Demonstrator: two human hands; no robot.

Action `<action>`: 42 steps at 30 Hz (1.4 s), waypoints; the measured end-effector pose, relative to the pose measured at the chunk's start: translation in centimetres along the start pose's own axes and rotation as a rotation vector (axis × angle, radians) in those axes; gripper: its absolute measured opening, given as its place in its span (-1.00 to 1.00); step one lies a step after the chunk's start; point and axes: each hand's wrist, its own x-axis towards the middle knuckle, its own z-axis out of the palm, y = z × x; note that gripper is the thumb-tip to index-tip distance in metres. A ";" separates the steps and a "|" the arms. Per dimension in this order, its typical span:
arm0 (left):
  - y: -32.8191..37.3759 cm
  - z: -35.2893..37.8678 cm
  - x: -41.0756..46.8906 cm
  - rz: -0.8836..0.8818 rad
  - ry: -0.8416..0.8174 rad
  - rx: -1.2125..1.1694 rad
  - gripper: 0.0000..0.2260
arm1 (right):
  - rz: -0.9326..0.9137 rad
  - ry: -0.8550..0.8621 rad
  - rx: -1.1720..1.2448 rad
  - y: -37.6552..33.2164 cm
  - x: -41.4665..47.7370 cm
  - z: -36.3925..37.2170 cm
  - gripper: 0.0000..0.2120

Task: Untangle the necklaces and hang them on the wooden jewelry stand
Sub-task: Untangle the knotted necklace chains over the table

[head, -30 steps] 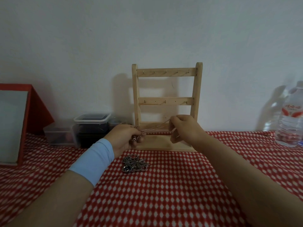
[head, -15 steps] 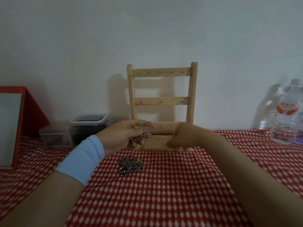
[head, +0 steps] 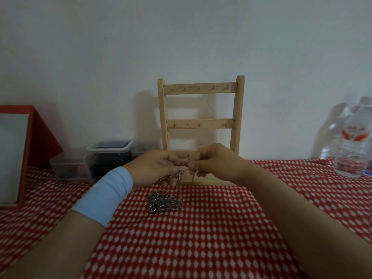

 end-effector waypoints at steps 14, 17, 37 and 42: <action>0.6 1.0 0.1 0.066 0.160 -0.140 -0.88 | 0.183 -0.341 -0.181 -1.3 -0.7 -0.2 -0.85; 0.8 1.4 0.1 0.109 0.182 -0.177 -0.88 | 0.121 -0.144 -0.186 -1.3 -0.2 0.4 -0.78; -0.2 1.0 1.0 0.110 0.223 0.037 -0.78 | 0.223 -0.072 0.446 -0.4 -0.2 -0.1 -0.49; -0.3 1.3 1.3 0.021 0.271 -0.119 -0.73 | 0.281 -0.040 -0.005 -0.5 -0.6 -0.9 -0.72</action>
